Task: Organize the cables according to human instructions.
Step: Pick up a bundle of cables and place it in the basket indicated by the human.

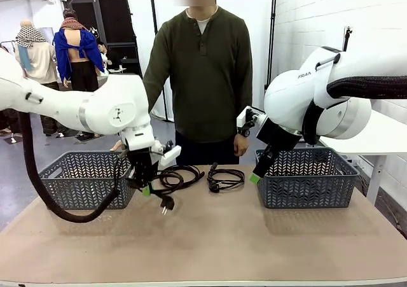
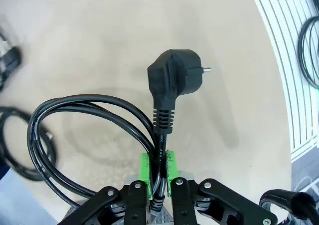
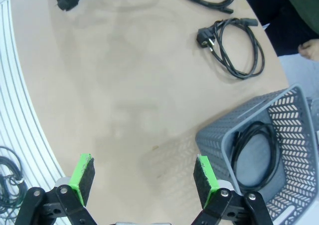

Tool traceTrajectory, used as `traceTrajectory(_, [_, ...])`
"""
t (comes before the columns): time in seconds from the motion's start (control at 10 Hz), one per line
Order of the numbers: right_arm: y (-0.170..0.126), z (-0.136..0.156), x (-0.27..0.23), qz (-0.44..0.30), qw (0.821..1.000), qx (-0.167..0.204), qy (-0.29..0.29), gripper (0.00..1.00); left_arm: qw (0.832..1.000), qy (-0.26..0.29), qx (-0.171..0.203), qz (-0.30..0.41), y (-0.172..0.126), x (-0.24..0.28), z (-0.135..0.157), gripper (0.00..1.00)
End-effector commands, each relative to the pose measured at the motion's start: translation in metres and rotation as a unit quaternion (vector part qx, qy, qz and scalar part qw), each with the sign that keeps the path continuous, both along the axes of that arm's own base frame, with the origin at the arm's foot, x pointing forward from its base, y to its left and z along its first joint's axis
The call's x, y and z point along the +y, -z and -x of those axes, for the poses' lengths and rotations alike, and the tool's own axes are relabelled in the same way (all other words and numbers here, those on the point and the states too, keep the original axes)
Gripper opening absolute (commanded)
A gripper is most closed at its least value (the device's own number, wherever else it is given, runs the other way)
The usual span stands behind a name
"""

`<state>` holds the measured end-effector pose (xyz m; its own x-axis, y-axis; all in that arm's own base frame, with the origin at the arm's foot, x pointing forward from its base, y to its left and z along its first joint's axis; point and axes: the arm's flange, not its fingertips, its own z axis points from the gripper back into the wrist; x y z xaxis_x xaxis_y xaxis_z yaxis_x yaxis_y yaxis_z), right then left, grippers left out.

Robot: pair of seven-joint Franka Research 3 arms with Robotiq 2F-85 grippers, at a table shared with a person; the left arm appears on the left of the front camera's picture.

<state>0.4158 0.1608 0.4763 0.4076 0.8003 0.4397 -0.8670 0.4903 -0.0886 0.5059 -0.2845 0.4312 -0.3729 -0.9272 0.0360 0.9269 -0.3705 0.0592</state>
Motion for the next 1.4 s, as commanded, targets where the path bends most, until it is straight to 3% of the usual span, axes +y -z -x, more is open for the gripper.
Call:
traceTrajectory(0.0, [0.0,-0.001,0.0,0.001,1.0,-0.002,0.003,1.0,0.998,-0.045,-0.032,0.026,-0.04,0.005,0.003,0.0])
traceTrajectory(0.5, [0.0,-0.001,0.0,0.001,1.0,-0.002,0.003,1.0,0.994,-0.094,-0.06,0.017,-0.126,0.065,-0.014,0.0])
traceTrajectory(0.7, [0.0,-0.001,0.0,0.001,1.0,-0.002,0.003,1.0,0.99,-0.122,-0.067,0.026,-0.143,0.103,-0.021,0.0])
traceTrajectory(1.0, [0.0,-0.001,0.0,0.001,1.0,-0.002,0.003,1.0,0.986,-0.149,-0.061,0.037,-0.15,0.152,-0.025,0.0])
traceTrajectory(1.3, [0.0,-0.001,0.0,0.001,1.0,-0.002,0.003,1.0,0.983,-0.166,-0.068,0.049,-0.132,0.195,-0.034,0.0])
